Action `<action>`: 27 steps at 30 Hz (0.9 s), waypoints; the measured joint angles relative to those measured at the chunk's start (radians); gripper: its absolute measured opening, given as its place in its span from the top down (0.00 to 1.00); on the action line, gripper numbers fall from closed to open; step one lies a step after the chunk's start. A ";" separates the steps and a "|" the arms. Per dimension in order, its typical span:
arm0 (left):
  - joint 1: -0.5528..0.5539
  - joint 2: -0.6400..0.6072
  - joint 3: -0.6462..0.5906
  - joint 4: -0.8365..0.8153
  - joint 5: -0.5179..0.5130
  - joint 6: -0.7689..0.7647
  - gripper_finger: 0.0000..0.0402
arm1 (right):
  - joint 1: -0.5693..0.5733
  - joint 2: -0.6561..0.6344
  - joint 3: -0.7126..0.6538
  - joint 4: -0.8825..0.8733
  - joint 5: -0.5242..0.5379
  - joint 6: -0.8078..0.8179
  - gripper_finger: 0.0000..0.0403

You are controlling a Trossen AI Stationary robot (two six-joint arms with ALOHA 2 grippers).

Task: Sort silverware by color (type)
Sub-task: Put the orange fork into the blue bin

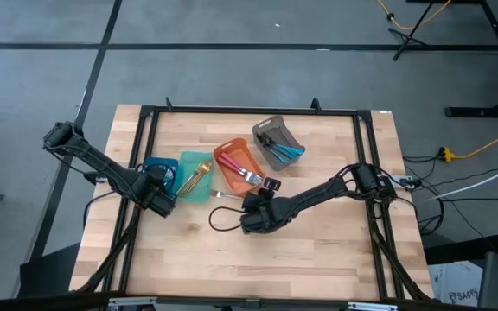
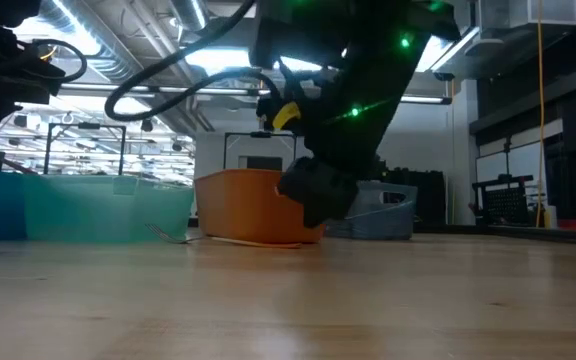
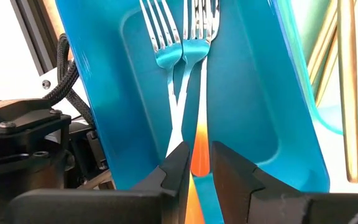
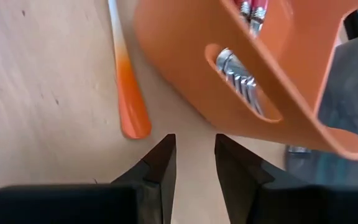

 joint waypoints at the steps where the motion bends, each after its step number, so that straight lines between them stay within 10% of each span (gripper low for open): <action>1: 0.000 0.000 0.000 0.000 0.000 0.000 0.85 | 0.000 0.000 -0.010 0.016 0.000 0.000 0.74; 27: 0.000 0.000 0.000 0.000 0.000 0.000 0.85 | 0.000 0.000 -0.053 0.164 -0.134 -0.003 0.74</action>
